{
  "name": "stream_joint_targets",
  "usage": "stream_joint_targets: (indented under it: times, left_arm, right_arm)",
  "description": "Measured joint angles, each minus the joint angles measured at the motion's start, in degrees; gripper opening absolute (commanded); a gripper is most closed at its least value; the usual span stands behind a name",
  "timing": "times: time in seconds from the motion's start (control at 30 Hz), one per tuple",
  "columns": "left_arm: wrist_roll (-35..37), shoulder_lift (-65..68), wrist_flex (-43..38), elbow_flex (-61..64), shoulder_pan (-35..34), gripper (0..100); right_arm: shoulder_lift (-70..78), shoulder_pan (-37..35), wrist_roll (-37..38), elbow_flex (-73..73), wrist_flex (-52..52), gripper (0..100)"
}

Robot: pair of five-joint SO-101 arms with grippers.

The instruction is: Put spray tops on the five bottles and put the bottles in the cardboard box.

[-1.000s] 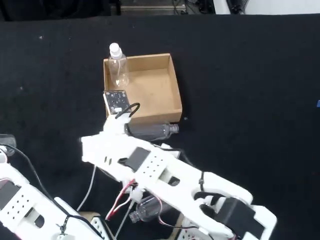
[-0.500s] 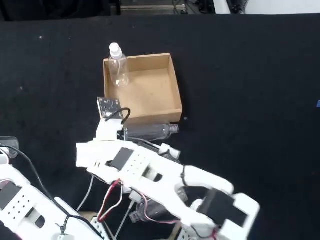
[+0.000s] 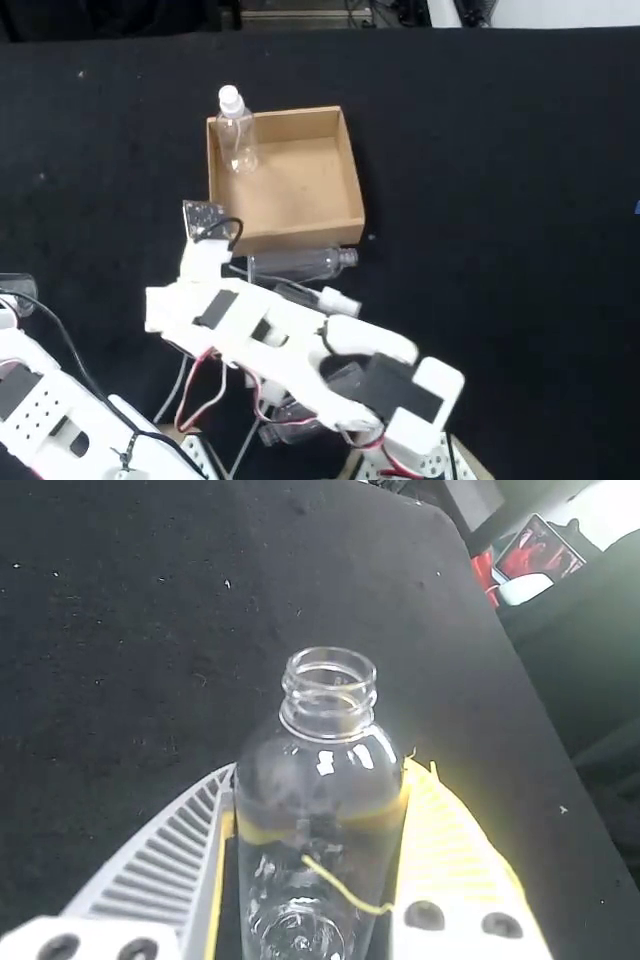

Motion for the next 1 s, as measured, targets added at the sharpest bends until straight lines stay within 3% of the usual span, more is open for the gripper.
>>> stream_joint_targets:
  times: [0.43, 0.7, 1.0]
  left_arm:
    - [0.0, 0.0, 0.0, 0.0, 0.0, 8]
    - [0.0, 0.0, 0.0, 0.0, 0.0, 8]
    - [0.0, 0.0, 0.0, 0.0, 0.0, 8]
  right_arm:
    - [7.65, 0.09, -2.99, -11.08, 8.7, 29.9]
    - [10.64, 0.44, -2.99, -18.46, 21.98, 8.0]
    - [10.99, 0.53, -2.9, -18.46, 22.95, 6.7]
